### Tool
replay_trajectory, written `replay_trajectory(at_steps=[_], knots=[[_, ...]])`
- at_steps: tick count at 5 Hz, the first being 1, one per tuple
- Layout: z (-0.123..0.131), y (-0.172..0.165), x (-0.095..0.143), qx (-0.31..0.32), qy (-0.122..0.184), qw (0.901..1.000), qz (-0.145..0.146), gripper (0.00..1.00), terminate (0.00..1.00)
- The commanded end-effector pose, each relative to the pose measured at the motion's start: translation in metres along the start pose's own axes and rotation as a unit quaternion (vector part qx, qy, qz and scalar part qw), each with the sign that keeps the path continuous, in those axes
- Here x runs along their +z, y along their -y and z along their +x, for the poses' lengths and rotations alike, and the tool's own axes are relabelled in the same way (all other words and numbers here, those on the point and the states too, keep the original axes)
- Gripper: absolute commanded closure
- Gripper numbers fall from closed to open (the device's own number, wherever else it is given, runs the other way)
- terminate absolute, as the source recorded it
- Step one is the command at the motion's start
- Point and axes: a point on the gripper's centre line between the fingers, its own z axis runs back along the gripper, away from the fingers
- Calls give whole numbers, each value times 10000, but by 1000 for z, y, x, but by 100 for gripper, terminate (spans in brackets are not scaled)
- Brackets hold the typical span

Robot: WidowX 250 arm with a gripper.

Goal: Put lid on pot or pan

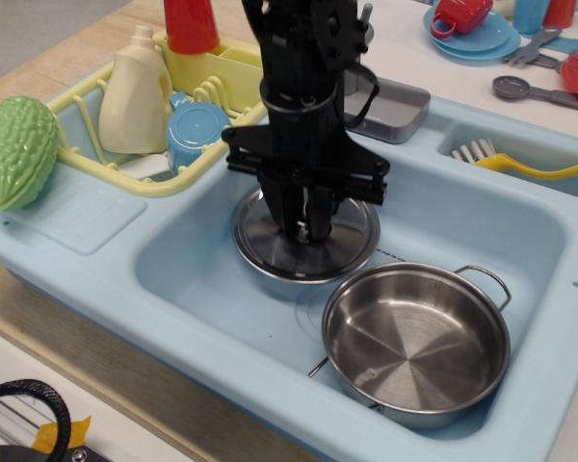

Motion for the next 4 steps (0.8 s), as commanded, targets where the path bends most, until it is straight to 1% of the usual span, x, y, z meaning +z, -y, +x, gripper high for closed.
replay_trajectory(at_steps=[1, 2, 3, 4], knots=[[7, 7, 41, 84, 549, 9984, 89, 100, 0], [-1, 20, 60, 69, 655, 9978, 60, 100, 0], [-16, 33, 60, 63, 507, 9987, -61, 100, 0], [-42, 49, 53, 133, 296, 9990, -305, 100, 0]])
